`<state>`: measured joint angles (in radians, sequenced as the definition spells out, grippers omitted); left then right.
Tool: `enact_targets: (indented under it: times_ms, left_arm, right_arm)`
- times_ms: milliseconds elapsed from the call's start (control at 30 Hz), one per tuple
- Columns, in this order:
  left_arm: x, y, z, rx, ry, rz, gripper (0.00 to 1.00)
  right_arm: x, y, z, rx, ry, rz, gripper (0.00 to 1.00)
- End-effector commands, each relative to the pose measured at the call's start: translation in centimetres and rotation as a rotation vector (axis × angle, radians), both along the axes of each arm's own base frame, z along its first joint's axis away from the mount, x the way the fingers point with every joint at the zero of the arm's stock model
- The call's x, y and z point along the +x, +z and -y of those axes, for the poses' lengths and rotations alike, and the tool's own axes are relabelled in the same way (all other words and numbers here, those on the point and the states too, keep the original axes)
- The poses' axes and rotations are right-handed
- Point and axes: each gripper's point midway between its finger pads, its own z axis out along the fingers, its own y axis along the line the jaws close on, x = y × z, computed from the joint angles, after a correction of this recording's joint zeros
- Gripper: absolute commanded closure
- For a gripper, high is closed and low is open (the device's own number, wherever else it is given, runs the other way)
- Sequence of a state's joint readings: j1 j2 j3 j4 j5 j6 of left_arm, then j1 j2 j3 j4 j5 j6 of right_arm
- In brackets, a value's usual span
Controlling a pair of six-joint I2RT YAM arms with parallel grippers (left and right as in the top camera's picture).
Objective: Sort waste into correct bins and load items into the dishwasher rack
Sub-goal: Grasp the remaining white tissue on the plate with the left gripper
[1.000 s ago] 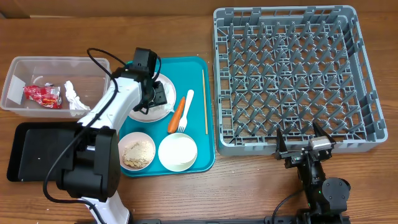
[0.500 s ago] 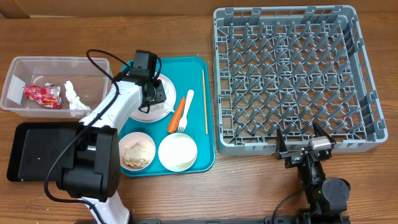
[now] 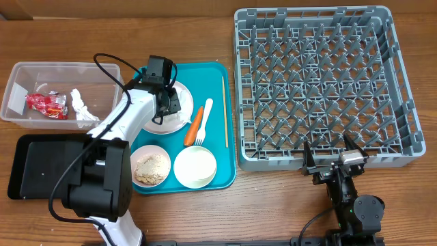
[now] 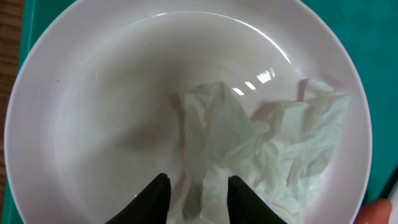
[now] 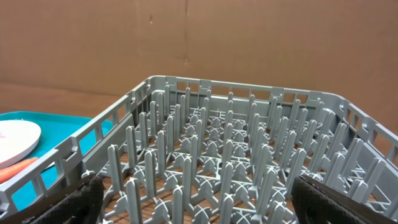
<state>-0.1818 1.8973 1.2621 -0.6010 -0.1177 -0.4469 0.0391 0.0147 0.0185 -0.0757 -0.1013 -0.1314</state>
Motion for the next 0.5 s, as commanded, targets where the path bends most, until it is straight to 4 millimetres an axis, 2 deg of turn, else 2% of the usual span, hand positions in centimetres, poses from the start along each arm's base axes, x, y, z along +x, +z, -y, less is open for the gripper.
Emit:
enact_targets:
  times_ms: [0,267,467]
  left_arm:
    - [-0.41,-0.34,-0.55,0.028,0.01,-0.005,0.66]
    - [-0.51,-0.73,-0.82,0.041,0.015,0.0,0.65]
    - [-0.18,-0.62,-0.78,0.038,0.016,0.014,0.72]
  right_arm:
    - [0.0,-0.16,0.03,0.0,0.0,0.005,0.0]
    - [0.0,-0.16,0.03,0.0,0.0,0.005,0.0]
    - [0.0,-0.16,0.03,0.0,0.0,0.005,0.0]
